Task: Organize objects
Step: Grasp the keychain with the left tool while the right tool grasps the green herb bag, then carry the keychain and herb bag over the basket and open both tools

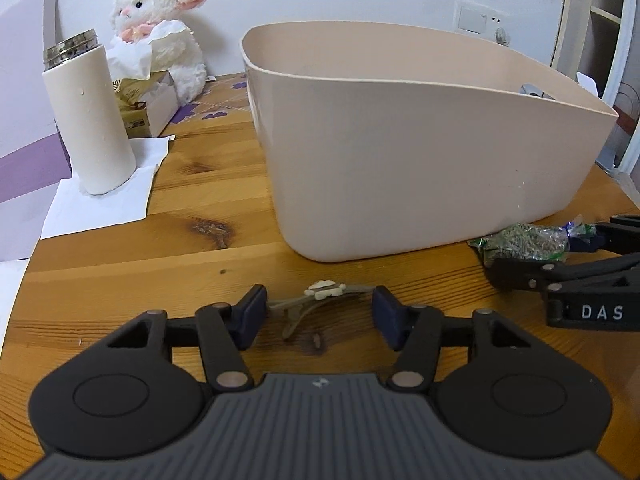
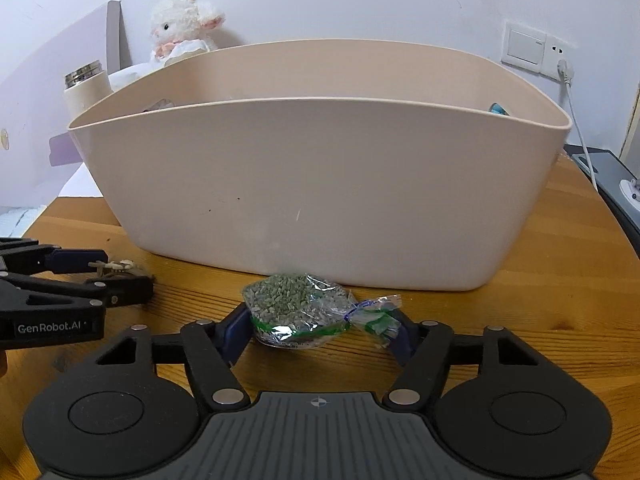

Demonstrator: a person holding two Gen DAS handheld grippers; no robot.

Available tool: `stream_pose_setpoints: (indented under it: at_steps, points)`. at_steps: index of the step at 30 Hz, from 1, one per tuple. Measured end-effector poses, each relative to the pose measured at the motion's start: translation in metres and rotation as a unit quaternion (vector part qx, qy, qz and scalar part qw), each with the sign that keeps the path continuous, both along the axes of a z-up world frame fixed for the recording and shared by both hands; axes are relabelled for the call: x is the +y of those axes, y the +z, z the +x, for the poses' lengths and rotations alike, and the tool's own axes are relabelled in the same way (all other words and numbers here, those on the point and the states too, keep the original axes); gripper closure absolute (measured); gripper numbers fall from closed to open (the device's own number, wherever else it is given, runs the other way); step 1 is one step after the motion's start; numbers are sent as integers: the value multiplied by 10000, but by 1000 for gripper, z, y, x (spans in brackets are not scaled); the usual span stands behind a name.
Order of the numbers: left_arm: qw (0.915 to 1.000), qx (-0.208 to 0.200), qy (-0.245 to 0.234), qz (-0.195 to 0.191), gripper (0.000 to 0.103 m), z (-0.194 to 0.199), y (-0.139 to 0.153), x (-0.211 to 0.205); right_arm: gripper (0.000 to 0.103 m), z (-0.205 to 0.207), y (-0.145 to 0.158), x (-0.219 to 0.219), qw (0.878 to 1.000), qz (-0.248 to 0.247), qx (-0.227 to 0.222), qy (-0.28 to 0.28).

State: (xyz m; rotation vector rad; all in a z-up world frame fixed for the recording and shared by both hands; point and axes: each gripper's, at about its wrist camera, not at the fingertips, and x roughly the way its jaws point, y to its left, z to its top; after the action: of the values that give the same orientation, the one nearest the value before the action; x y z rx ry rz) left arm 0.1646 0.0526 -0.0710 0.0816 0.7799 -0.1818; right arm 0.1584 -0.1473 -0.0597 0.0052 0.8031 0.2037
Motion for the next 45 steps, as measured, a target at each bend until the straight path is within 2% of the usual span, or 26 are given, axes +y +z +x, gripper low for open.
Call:
stream_pose_setpoints:
  at_steps: [8, 10, 11, 21, 29, 36, 45]
  points:
    - [10000, -8, -40, -8, 44, -7, 0, 1, 51, -7, 2, -8, 9999, 117, 37, -55]
    - [10000, 6, -43, -22, 44, -9, 1, 1, 86, -11, 2, -10, 9999, 134, 26, -52]
    - [10000, 11, -45, -29, 44, -10, 1, 0, 89, -12, 2, -12, 9999, 115, 36, -73]
    - [10000, -2, -3, -20, 44, -17, 3, 0, 91, -18, 2, -18, 9999, 135, -4, -72]
    - [9999, -106, -10, -47, 44, -21, 10, -1, 91, -31, 12, -14, 9997, 40, -227, 88]
    - [9992, -374, -120, -62, 44, -31, 32, -4, 91, -51, 40, -17, 9980, 18, -587, 249]
    - [9961, -854, -219, -7, 44, -43, 77, -10, 91, -64, 87, -27, 9937, 97, -1085, 248]
